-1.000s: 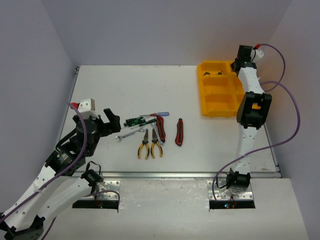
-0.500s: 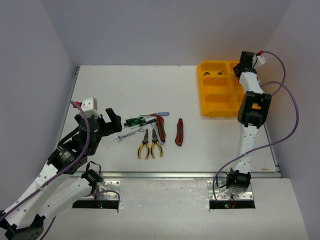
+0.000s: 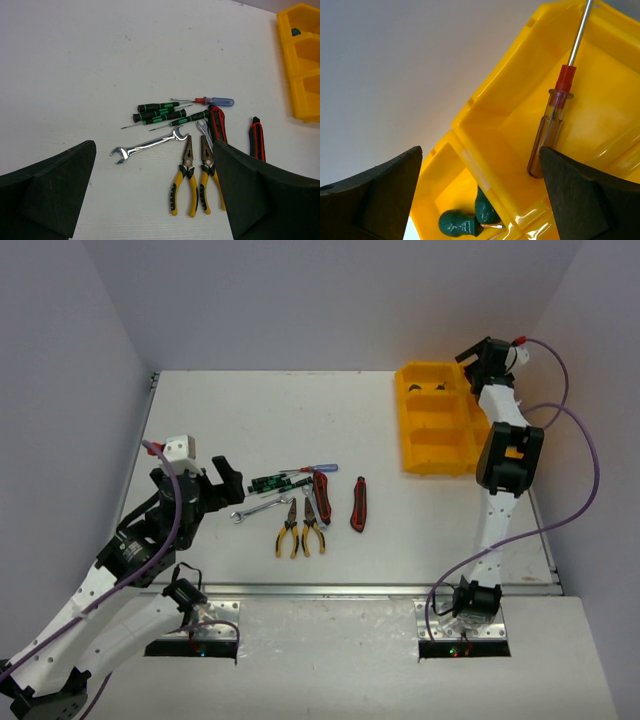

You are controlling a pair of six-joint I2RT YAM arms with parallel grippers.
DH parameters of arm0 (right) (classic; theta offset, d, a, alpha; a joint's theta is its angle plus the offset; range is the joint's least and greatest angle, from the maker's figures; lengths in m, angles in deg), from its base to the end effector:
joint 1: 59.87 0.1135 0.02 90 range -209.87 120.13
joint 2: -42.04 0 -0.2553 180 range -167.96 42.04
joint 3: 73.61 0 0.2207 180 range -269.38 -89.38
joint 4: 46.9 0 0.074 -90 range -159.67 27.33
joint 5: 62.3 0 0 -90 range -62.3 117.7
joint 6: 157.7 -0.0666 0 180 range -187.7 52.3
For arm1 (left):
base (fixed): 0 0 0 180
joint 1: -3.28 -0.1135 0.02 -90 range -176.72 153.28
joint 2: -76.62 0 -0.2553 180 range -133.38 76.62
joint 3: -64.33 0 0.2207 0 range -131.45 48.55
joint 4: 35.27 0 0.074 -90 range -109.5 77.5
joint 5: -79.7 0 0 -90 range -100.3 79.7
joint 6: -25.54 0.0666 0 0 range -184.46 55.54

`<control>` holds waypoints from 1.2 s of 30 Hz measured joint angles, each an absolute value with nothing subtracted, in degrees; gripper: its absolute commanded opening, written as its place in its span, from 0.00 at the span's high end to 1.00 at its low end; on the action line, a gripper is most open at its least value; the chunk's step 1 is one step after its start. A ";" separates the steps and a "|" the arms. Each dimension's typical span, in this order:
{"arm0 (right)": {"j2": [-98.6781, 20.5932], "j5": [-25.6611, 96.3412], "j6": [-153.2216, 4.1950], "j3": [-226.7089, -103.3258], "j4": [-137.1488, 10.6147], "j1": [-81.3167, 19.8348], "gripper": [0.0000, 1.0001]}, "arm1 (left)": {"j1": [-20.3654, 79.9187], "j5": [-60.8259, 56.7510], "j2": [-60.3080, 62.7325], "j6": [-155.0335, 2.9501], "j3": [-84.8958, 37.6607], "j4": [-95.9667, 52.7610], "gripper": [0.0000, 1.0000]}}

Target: Sort the tools into containers

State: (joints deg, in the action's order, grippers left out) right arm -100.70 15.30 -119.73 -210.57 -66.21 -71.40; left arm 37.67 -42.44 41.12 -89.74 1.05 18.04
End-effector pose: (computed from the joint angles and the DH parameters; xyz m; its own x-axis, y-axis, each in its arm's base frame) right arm 0.5544 -0.1277 0.1869 0.0485 0.7759 -0.6290 0.5649 0.4980 0.6579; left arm 0.1232 -0.0414 0.3084 -0.3567 -0.1941 -0.9139 -0.0776 0.9810 -0.1780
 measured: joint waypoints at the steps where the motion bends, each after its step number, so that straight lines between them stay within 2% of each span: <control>1: -100.01 16.87 -119.93 -209.27 -65.38 -71.38 0.01 | 37.67 -42.46 41.23 -89.74 1.05 18.02 0.00; 13: -87.37 38.94 -119.17 -188.41 -47.30 -68.68 0.01 | 37.67 -42.66 41.90 -89.74 1.05 18.04 0.00; 19: -80.57 52.72 -107.64 -182.61 -43.43 -61.32 0.04 | 37.67 -42.72 41.92 -89.74 1.05 18.04 0.00; 22: -77.25 55.52 -92.79 -182.85 -50.21 -53.92 0.10 | 37.67 -42.83 41.90 -89.76 1.05 18.04 0.00; 25: -76.50 55.19 -76.83 -186.80 -61.41 -45.54 0.29 | 37.67 -42.85 41.90 -89.74 1.05 18.04 0.00; 30: -76.39 52.79 -55.31 -188.85 -77.83 -34.65 0.35 | 37.67 -42.85 41.90 -89.74 1.05 18.04 0.00; 36: -76.51 46.48 -43.18 -183.41 -88.53 -31.10 0.41 | 37.67 -42.83 41.87 -89.74 1.05 18.04 0.00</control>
State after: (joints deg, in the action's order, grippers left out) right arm -76.51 46.48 -43.18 -183.41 -88.53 -31.10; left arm 37.67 -42.83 41.87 -89.74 1.05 18.04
